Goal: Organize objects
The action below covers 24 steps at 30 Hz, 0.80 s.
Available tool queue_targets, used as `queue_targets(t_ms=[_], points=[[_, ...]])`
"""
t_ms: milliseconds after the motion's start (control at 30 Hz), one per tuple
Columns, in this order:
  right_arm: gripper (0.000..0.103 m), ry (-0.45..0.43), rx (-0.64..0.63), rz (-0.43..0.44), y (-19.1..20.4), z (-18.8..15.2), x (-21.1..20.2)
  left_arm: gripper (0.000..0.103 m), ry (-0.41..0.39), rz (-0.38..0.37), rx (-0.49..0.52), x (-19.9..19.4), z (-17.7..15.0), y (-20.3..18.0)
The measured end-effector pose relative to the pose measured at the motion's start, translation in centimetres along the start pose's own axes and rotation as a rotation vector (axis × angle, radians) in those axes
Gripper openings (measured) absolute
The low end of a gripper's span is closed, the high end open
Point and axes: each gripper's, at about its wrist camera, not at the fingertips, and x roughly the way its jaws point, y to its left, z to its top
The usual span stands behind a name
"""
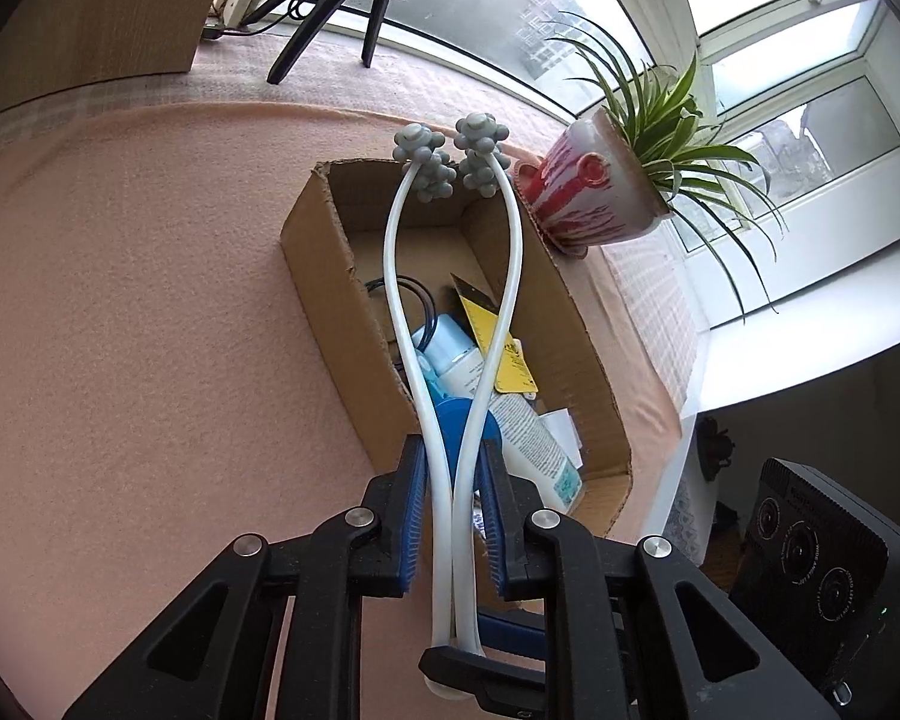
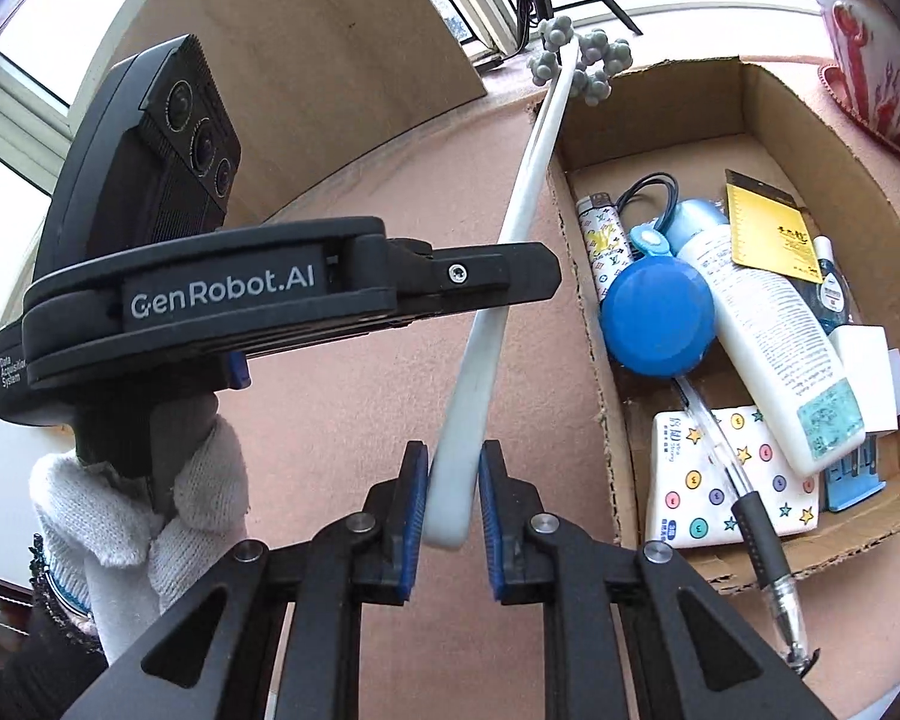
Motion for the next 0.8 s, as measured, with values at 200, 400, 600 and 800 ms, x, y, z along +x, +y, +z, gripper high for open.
queue_targets(t_ms=[200, 400, 600, 800], points=[[0.015, -0.021, -0.001, -0.031, -1.1, 0.7, -3.4, 0.018, 0.004, -0.019, 0.042, 1.4, 1.1, -3.2], [0.015, -0.034, -0.005, -0.08, -3.5, 1.8, -5.9, 0.021, 0.008, -0.019, 0.056, 3.4, 2.1, -5.5], [0.024, -0.069, 0.032, -0.179, -5.9, 3.3, -6.8, 0.051, -0.019, 0.149, 0.111, 3.7, 2.1, -6.6], [0.033, -0.09, 0.031, -0.214, -6.7, 3.8, -6.9, 0.06, -0.049, 0.266, 0.124, 2.0, 1.4, -5.5]])
